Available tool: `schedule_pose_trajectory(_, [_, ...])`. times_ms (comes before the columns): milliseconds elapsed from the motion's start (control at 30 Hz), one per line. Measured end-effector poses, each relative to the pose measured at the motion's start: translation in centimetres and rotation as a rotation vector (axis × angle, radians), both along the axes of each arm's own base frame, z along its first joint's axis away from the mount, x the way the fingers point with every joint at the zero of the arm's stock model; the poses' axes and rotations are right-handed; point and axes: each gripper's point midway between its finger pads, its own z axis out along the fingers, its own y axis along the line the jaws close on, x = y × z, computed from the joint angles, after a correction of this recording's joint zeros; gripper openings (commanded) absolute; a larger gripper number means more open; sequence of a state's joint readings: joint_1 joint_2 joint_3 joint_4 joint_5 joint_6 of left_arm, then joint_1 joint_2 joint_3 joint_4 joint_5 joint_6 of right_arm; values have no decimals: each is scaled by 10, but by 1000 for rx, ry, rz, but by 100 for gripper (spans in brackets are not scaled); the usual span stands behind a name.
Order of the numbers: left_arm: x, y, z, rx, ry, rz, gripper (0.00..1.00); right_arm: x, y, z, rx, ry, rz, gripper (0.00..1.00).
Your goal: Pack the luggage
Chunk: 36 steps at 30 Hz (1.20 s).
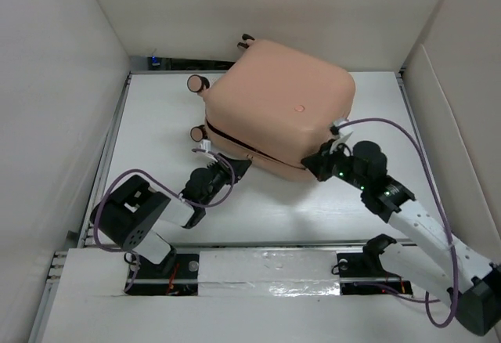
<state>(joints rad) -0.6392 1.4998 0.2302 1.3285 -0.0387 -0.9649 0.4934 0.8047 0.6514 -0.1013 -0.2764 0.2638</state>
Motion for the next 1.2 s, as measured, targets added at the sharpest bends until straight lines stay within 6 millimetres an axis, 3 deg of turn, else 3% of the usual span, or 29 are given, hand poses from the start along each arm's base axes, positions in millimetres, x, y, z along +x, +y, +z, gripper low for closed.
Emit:
schedule_pose_trajectory(133, [-16,-15,-27,39,73,-90,0,-19,57,-24,-42,34,150,0])
schedule_pose_trajectory(200, [-20,-16,-30,45,86,-107,0,-30,70,-24,-42,25,196,0])
schedule_pose_trajectory(333, [-21,-18,-8,19,28,-125,0,-24,50,12,20,-71,129,1])
schedule_pose_trajectory(367, [-22,-18,0,12,7,-132,0,-24,45,21,38,-96,112,9])
schedule_pose_trajectory(433, [-24,-20,8,7,-20,-148,11,-30,38,29,67,-124,98,26])
schedule_pose_trajectory(467, [-26,-21,9,11,-27,-159,25,-35,37,27,74,-122,101,29])
schedule_pose_trajectory(533, [-28,-22,6,25,-28,-173,35,-44,35,13,69,-104,101,29])
schedule_pose_trajectory(667, [-33,-19,-8,72,-2,-191,51,-54,28,-35,16,-7,81,27])
schedule_pose_trajectory(800, [-39,-19,-23,124,32,-215,57,-60,19,-70,-26,64,54,27])
schedule_pose_trajectory(967, [-36,-23,-26,158,39,-241,56,-53,9,-79,-17,46,-17,45])
schedule_pose_trajectory(1200, [-17,-30,-20,174,19,-246,55,-36,3,-95,-38,40,-93,48])
